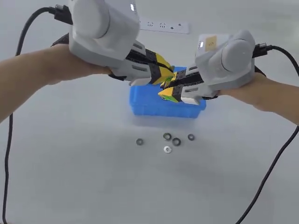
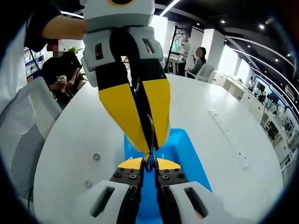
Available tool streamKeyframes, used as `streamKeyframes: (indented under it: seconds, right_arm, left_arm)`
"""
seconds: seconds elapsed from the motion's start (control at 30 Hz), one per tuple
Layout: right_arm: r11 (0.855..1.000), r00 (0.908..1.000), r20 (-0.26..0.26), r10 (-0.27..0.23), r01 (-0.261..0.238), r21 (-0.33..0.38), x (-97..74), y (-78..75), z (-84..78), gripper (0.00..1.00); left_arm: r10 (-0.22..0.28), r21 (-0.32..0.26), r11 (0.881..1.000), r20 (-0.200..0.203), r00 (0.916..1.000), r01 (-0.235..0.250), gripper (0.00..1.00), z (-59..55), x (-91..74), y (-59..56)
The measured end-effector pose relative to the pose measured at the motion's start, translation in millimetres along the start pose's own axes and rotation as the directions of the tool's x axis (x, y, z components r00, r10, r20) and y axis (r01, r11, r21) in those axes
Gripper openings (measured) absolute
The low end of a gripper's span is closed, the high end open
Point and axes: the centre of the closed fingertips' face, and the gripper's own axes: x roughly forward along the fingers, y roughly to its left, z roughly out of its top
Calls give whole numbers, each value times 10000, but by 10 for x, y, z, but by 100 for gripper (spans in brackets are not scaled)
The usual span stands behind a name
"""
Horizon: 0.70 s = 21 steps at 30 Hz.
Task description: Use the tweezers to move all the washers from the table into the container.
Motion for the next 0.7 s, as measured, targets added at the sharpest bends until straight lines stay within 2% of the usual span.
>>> streamKeyframes:
  seconds: [0.33, 0.53, 0.7]
  right_arm:
    - [9991, 9996, 139, -226, 231, -366, -48, 3, 86, 12]
    - [9987, 9989, 311, -340, 352, -377, -75, 5, 147, 17]
    - [9975, 9977, 266, -623, 631, -314, -133, -24, 122, 24]
  left_arm:
    - [-69, 284, 9996, 192, 9998, 63, 5, 46, -68, 0]
    - [-3, 464, 9989, 182, 9998, -6, 5, 79, -128, -3]
    - [323, 377, 9987, 441, 9985, -340, 5, 168, -242, 91]
